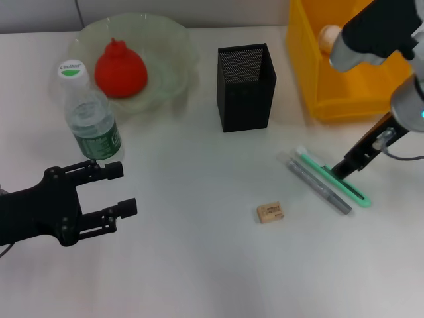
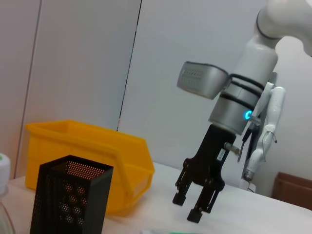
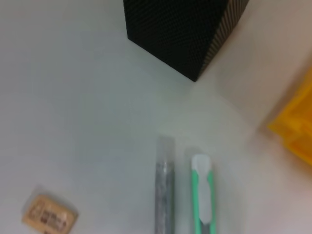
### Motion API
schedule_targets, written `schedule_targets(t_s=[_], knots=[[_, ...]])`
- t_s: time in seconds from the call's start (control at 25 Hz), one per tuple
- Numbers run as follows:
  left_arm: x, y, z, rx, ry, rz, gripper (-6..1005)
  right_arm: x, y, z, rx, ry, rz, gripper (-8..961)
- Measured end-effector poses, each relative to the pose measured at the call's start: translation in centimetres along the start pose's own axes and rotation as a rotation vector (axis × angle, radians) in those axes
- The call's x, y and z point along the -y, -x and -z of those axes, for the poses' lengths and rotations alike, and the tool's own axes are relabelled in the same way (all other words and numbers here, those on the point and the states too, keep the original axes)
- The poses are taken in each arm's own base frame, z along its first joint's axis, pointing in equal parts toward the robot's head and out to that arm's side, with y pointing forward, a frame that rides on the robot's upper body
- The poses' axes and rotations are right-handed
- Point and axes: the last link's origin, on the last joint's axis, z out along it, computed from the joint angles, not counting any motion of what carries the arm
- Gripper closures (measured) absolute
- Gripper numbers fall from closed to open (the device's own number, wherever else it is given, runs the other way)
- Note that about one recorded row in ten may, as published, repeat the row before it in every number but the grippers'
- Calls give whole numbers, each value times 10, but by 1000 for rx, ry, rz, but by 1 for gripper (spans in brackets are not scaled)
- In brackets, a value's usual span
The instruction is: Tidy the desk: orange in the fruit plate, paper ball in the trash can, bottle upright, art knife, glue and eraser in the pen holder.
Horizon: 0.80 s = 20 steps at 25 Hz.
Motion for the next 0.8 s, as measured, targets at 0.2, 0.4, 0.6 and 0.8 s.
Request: schedule_targets(t_s=[0.2,0.4,0.6,0.8], knots=[[0,3,0,5,-12,3,290,-2,4,-16,33,42,-21,415],[0,4,-1,6,-16,5,290,-1,4,-25,34,48,-33,515],[0,5,-3,5,-19,7,290,1,3,-31,34,46,-38,593],[0,5,-3,6,-19,7,290,1,3,-33,27,49,-34,622]])
